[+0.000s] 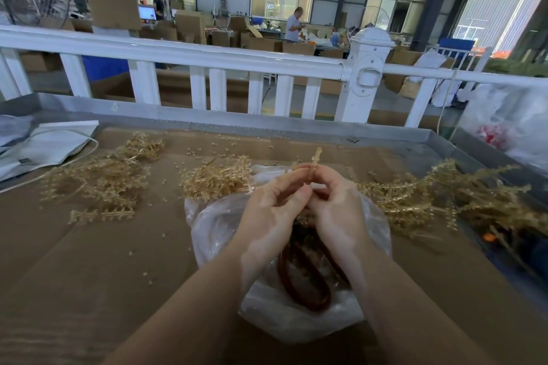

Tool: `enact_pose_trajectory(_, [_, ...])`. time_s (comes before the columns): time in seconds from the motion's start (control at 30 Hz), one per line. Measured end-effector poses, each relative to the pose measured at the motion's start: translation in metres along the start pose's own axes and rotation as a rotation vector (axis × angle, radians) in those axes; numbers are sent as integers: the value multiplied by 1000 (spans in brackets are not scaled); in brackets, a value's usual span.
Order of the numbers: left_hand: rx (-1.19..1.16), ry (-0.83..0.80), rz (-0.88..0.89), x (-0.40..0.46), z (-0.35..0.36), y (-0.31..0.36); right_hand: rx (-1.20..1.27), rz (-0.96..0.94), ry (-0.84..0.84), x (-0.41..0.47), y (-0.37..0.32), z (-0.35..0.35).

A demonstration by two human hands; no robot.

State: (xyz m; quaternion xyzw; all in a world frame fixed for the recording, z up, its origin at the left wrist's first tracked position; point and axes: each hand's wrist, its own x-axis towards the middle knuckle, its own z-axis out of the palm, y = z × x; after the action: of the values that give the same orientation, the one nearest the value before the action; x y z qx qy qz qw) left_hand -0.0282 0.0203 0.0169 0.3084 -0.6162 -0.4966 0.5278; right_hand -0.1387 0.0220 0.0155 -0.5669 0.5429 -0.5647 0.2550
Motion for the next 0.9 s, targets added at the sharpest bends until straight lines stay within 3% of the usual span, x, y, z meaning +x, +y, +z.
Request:
enact_pose_trajectory(0.27, [75, -14, -2, 3, 3, -9, 29, 59, 142, 8, 11, -5])
enact_pose_trajectory(0.43, [205, 141, -90, 0, -7, -23, 110, 191, 348, 27, 18, -19])
enact_pose_trajectory(0.6, [308, 133, -184, -8, -12, -33, 291, 258, 607, 41, 23, -37])
enact_pose_trajectory(0.8, [337, 94, -228, -10, -12, -40, 371, 392, 652, 53, 34, -49])
enact_pose_trajectory(0.9, [360, 79, -230, -10, -13, -42, 223, 456, 524, 56, 43, -52])
